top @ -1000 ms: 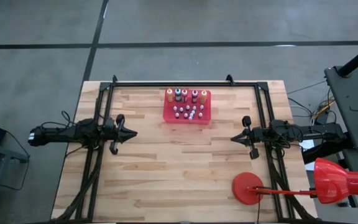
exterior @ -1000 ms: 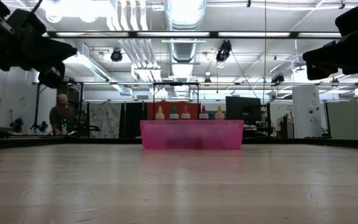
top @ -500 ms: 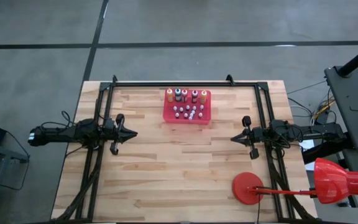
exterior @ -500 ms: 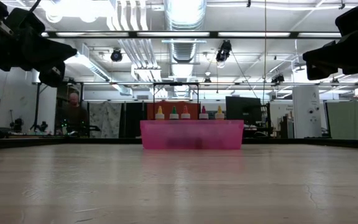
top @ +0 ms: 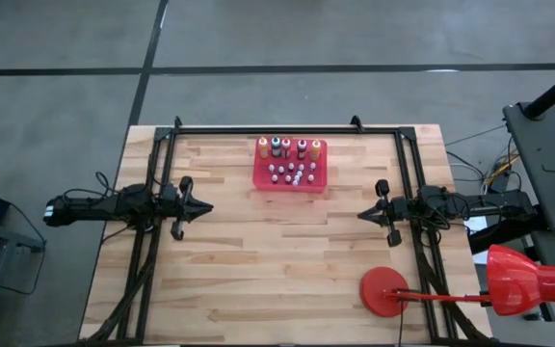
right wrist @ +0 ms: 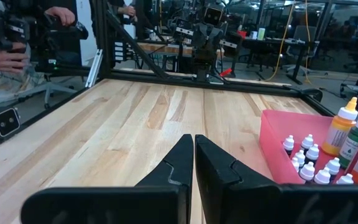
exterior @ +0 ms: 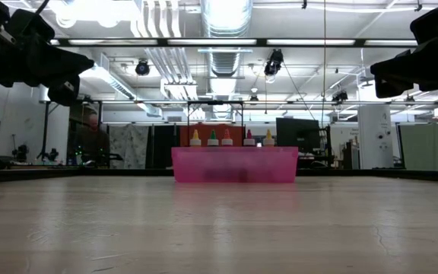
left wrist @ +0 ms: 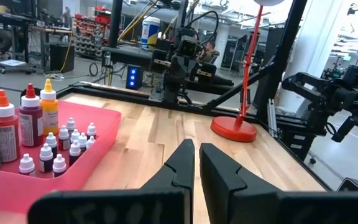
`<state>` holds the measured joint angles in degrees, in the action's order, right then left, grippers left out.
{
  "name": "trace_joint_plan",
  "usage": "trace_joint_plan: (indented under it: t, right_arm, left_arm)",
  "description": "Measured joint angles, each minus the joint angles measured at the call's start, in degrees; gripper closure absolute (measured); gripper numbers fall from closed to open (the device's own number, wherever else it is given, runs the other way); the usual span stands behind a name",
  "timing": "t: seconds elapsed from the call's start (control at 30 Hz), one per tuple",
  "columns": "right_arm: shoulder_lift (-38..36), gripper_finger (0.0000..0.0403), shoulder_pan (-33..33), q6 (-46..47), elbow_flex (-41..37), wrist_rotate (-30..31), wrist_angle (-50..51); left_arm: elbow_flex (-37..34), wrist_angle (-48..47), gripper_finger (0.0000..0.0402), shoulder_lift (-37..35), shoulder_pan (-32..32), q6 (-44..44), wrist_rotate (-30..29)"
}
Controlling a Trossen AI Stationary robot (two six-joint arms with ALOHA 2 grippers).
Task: Pick & Place food coloring
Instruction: Return to Home Position
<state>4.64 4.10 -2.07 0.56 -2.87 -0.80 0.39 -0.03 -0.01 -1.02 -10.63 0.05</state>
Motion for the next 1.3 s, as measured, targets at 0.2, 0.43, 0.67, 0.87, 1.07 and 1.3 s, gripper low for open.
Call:
trace_joint_plan:
  t: [0.2,0.43,0.67,0.87,1.07,1.3]
  right_arm:
    - [0.02,0.0394,0.00,0.09,0.00,0.00,-0.02]
    - [0.01,0.0394,-0.02,-0.02,0.00,0.00,-0.01]
    - [0.02,0.0394,-0.04,0.08,0.00,0.00,0.00]
    - [0.00,0.0394,-0.04,-0.04,0.00,0.00,0.00]
    - [0.00,0.0394,-0.02,0.07,0.00,0.00,-0.01]
    - [0.02,0.0394,-0.02,-0.03,0.00,0.01,-0.01]
  left_arm:
    - [-0.01,0.23,0.0401,0.00,0.02,-1.45,-0.04]
    - [0.02,0.44,0.0401,0.00,0.01,-1.71,-0.06]
    - [0.02,0.44,0.0401,0.00,0.02,-1.75,-0.08]
    - [0.04,0.44,0.0401,0.00,0.02,-1.79,-0.08]
    - [0.03,0.45,0.0401,0.00,0.02,-1.80,-0.08]
    - [0.04,0.46,0.0401,0.00,0.02,-1.79,-0.10]
